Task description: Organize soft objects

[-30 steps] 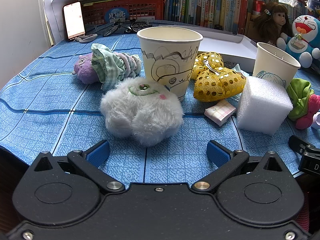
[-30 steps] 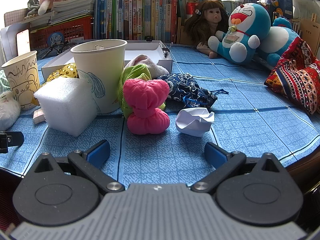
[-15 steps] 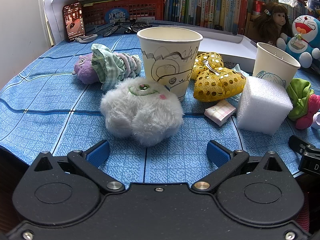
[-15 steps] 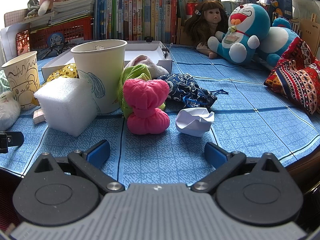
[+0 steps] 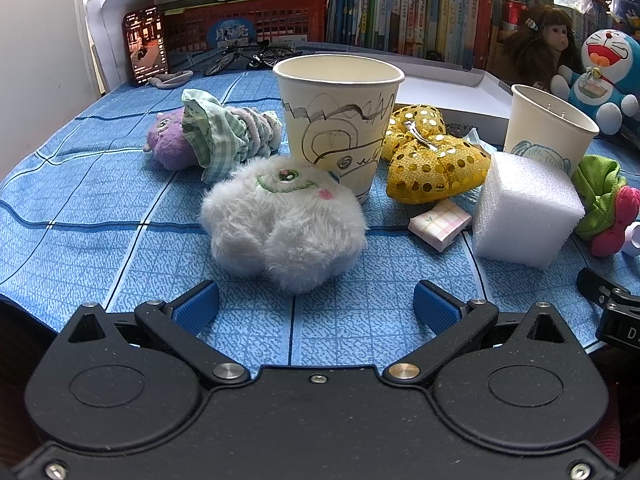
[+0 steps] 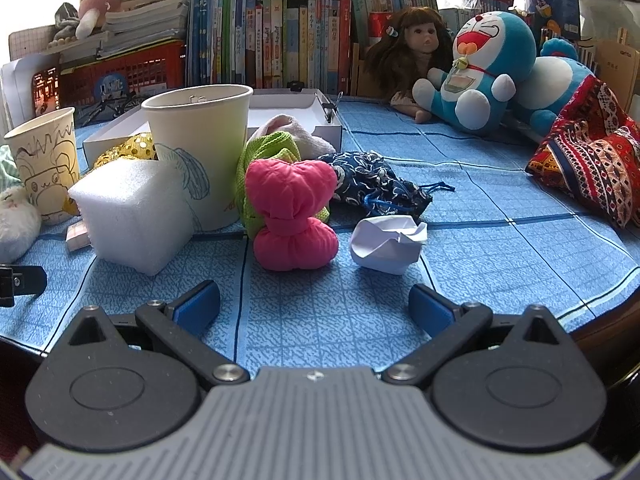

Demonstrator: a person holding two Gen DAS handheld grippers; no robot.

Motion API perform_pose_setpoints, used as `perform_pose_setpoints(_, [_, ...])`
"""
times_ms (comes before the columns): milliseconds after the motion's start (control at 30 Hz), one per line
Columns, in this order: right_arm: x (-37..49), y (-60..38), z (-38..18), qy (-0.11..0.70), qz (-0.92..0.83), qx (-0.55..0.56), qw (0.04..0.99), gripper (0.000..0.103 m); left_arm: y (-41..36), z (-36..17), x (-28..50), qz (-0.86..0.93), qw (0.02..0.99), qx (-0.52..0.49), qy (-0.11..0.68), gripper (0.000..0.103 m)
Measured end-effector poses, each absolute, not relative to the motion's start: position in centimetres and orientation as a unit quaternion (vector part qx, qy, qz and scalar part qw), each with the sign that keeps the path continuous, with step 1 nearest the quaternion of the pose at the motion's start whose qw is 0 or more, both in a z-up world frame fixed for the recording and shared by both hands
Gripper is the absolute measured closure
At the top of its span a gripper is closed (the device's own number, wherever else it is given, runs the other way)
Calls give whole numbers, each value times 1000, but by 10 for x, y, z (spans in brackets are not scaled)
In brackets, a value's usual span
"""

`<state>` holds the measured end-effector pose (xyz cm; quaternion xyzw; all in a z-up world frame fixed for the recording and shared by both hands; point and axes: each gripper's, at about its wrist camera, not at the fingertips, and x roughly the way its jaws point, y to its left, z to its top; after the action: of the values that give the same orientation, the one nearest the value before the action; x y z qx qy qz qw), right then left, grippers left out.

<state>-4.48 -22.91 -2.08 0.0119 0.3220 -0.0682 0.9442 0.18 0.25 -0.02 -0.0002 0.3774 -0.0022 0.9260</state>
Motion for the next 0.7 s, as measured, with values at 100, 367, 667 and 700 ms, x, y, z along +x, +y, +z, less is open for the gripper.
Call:
perform_pose_setpoints(100, [-48,-229,-24,306,-68,12,949,0,4,-3,-2,-8,931,2,365,0])
perform_pose_setpoints(367, [-53,-234,-26,275,-58,24,959,0,12,-6,-9,2,943,-6,332,4])
perform_pose_setpoints(667, [-61,-232,4,197,-26,2,980,9,17,22,-26,2,966,21,257,20])
perform_pose_setpoints(700, [-58,-232,6,196,-26,-3,980,13,18,23,-25,1,968,24,252,20])
